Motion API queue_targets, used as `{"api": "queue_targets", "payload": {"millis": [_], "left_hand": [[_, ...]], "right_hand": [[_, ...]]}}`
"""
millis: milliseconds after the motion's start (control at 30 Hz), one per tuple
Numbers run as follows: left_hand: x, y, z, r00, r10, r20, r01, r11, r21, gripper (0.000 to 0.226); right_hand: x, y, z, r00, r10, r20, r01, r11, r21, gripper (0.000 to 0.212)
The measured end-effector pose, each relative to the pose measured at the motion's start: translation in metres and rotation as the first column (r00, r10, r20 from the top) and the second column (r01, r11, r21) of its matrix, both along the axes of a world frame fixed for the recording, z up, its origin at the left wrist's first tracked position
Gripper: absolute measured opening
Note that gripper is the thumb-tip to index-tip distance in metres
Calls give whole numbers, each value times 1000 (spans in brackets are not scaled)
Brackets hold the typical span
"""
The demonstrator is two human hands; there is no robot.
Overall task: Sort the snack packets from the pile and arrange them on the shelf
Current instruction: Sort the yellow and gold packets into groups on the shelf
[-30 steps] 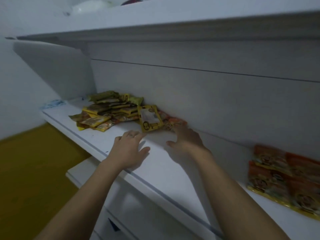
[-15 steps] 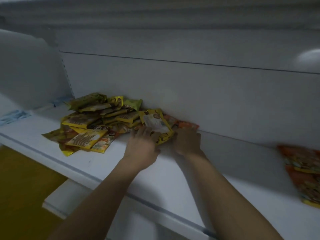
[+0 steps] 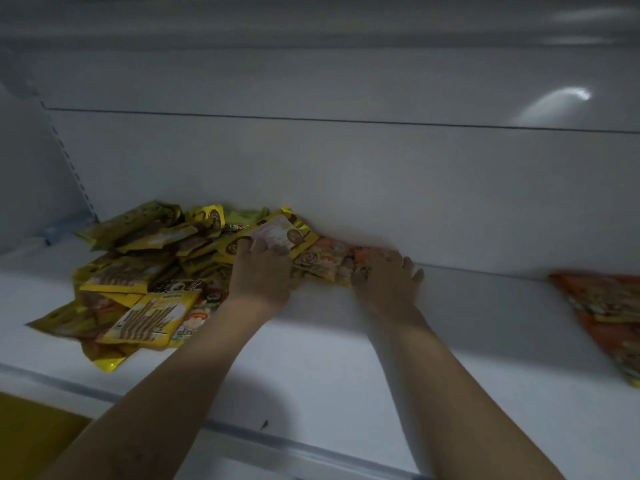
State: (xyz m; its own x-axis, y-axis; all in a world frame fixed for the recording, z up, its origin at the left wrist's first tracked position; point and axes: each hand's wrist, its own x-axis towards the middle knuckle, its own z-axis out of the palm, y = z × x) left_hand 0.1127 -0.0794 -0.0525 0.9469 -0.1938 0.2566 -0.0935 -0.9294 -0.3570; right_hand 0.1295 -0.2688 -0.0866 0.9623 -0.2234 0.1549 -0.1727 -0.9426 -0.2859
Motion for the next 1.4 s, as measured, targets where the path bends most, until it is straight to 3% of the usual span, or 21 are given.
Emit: {"api": "queue_targets", "payload": {"millis": [100, 233, 400, 533, 667, 733, 833, 967, 1067, 1167, 1267, 1400], "left_hand": [[1, -5, -5, 999, -33, 32, 33, 999, -19, 41], [3, -33, -15, 988, -154, 29, 157, 983, -92, 42], [15, -59, -23, 995, -88, -46, 79, 982, -170, 55], [23, -63, -21, 997, -34, -63, 25, 990, -142, 49], [37, -62, -12, 993, -26, -113, 6, 985, -174, 44], [39, -64, -8, 998, -35, -61, 19, 966, -257, 39], [33, -73, -15, 985, -128, 115, 163, 907, -389, 39], [22, -92, -30, 879, -364, 309, 460, 818, -346, 26], [5, -100, -33, 883, -441, 161, 469, 815, -340, 40], [1, -99, -33, 920, -391, -8, 354, 841, -409, 56], [10, -92, -35, 951, -310, -14, 273, 858, -435, 44], [16, -89, -41, 970, -233, -75, 181, 889, -421, 60]], "right_hand": [[0, -10, -5, 998, -1, -60, 2, 1000, 24, 51], [-5, -12, -1, 998, 11, -57, -9, 999, 34, 42], [-2, -21, 1, 998, -28, -62, 28, 1000, -10, 43], [0, -28, 0, 999, -24, -35, 27, 995, 99, 43], [0, -34, 4, 999, -8, 32, -5, 931, 366, 39], [-2, -39, 11, 998, -16, 60, -10, 914, 405, 34], [-8, -52, 23, 994, -59, 97, 7, 887, 461, 6], [-12, -68, 27, 979, -172, 111, 117, 914, 389, 17], [-16, -76, 28, 972, -233, 7, 220, 926, 305, 14], [-19, -82, 27, 965, -236, -117, 262, 897, 355, 42], [-22, -84, 26, 959, -185, -216, 250, 910, 331, 44], [-21, -80, 23, 968, -150, -201, 203, 939, 276, 46]]}}
